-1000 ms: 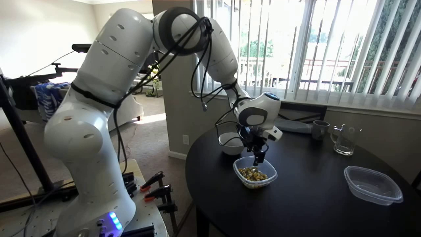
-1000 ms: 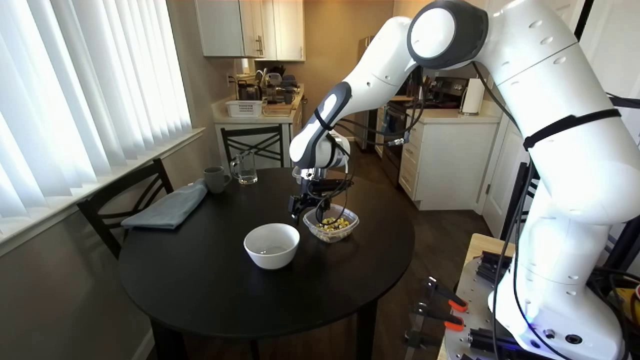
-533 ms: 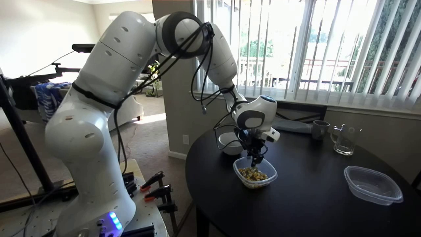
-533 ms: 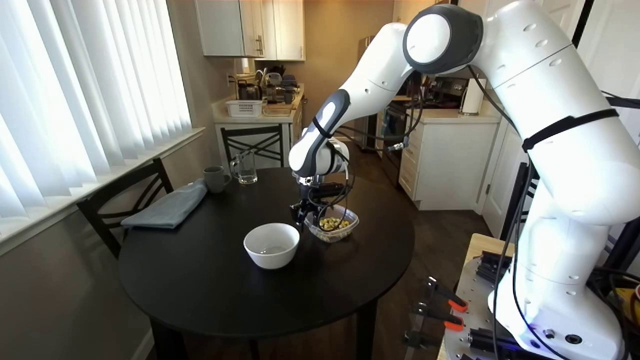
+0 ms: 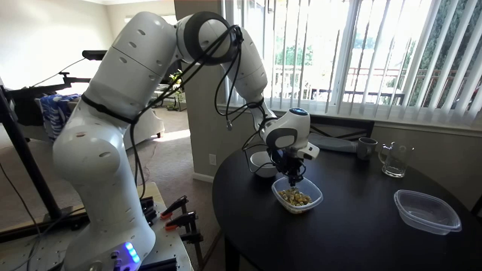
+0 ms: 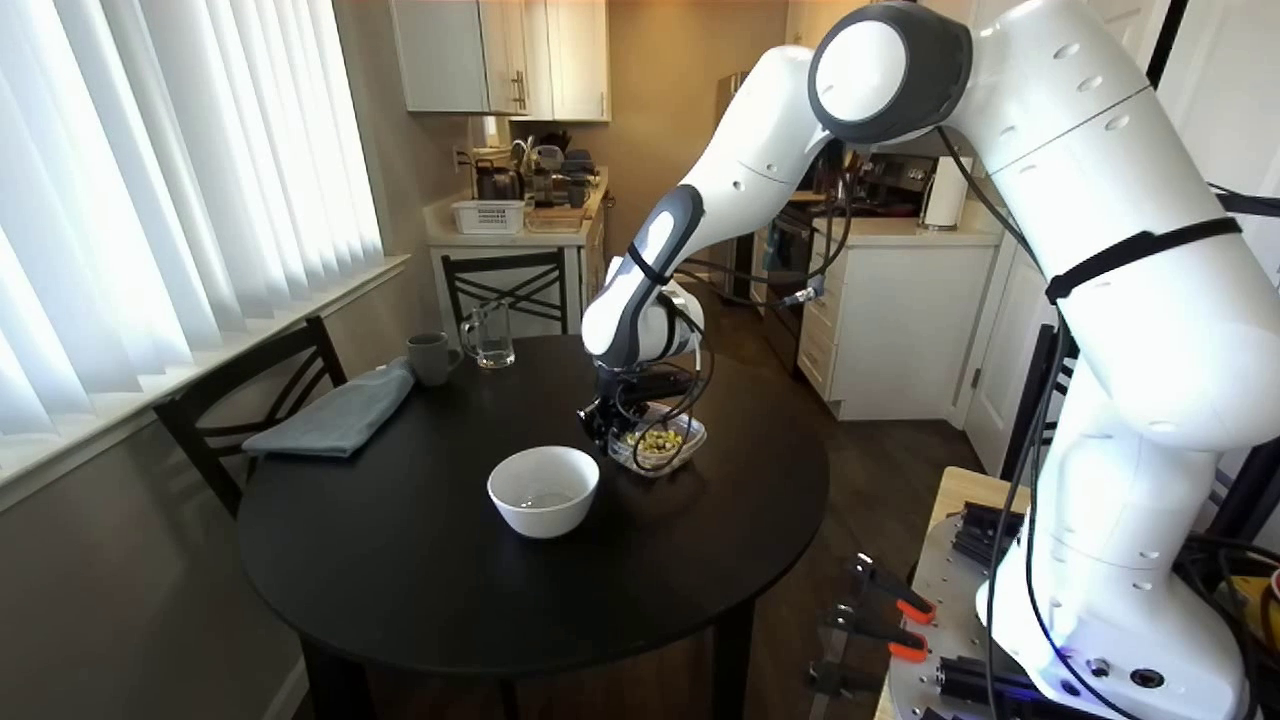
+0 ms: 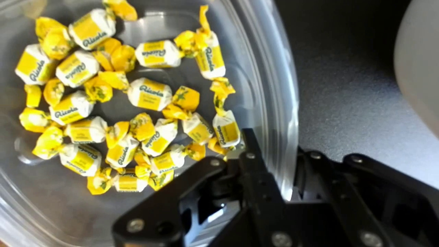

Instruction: Pick up the clear lunch box with candy and pour the candy into the white bowl

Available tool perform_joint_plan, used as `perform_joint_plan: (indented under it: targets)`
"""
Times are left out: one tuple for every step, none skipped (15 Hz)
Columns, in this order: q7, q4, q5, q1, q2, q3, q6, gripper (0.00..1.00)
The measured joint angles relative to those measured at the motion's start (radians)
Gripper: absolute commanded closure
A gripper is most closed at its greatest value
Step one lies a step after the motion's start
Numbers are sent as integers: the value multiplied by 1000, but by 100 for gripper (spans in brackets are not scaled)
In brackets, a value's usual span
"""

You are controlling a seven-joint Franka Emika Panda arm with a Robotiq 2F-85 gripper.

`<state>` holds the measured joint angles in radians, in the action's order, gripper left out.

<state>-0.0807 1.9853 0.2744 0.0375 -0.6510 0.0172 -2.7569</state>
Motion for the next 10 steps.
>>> perform_joint_plan:
  targets:
    - [-2, 15, 0, 0, 9, 0, -21, 98]
    - [-4, 31, 0, 0, 20, 0, -40, 100]
    - [-8, 48, 0, 0, 32, 0, -58, 96]
    - [-16, 65, 0, -1, 45, 0, -81, 96]
    - [-33, 84, 0, -4, 59, 1, -110, 96]
    - [-57, 105, 0, -13, 73, 4, -143, 96]
    - [-83, 128, 0, -28, 87, 10, -173, 96]
    - [-110, 150, 0, -49, 102, 17, -202, 96]
    - [-145, 172, 0, -76, 118, 26, -222, 96]
    - [-190, 193, 0, -110, 136, 40, -233, 96]
